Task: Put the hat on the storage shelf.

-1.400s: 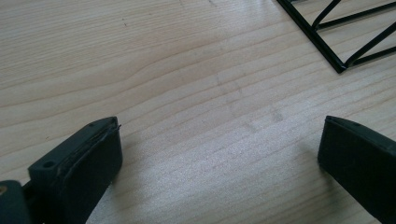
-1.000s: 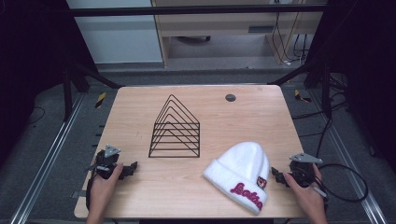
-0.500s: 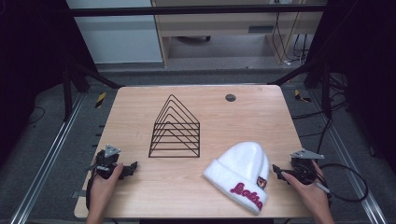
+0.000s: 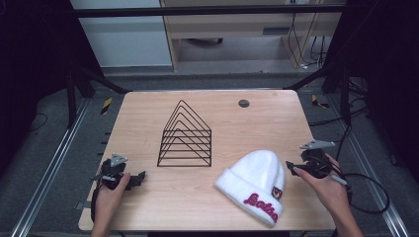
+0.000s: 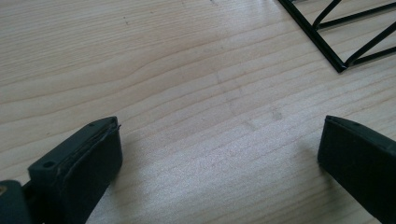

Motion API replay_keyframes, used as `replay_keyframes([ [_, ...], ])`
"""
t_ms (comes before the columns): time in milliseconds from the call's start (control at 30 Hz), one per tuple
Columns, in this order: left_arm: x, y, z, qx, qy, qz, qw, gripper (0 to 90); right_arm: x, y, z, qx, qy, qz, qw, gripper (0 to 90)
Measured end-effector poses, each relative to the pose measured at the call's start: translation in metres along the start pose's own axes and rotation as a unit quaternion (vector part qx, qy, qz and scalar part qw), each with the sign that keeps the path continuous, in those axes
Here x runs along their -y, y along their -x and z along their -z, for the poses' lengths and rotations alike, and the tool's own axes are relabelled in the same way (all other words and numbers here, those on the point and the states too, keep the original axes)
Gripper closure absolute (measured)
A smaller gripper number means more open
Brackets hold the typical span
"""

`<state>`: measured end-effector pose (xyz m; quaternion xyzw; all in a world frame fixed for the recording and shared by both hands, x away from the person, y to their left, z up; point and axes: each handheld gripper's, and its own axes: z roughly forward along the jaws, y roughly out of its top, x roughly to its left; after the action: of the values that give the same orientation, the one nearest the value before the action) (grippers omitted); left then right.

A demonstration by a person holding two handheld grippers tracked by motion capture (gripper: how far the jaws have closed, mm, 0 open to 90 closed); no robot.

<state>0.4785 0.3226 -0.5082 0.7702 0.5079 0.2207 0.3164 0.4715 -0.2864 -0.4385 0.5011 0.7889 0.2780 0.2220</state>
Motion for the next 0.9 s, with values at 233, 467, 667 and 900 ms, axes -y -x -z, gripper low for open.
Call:
replay_keyframes([
  [233, 0.0, 0.0, 0.0, 0.0, 0.0, 0.0, 1.0, 0.0, -0.025, -0.012, -0.009, -0.013, -0.004, 0.024, 0.9996, 31.8],
  [467, 0.0, 0.0, 0.0, 0.0, 0.0, 0.0, 1.0, 0.0, -0.046, -0.019, -0.023, -0.023, -0.01, 0.037, 0.999, 28.3],
  [667, 0.0, 0.0, 0.0, 0.0, 0.0, 0.0, 1.0, 0.0, -0.05, -0.024, -0.038, -0.035, -0.027, 0.043, 0.9981, 27.1],
  [900, 0.0, 0.0, 0.0, 0.0, 0.0, 0.0, 1.0, 0.0, -0.051, -0.026, -0.053, -0.043, -0.053, 0.039, 0.9969, 39.4],
])
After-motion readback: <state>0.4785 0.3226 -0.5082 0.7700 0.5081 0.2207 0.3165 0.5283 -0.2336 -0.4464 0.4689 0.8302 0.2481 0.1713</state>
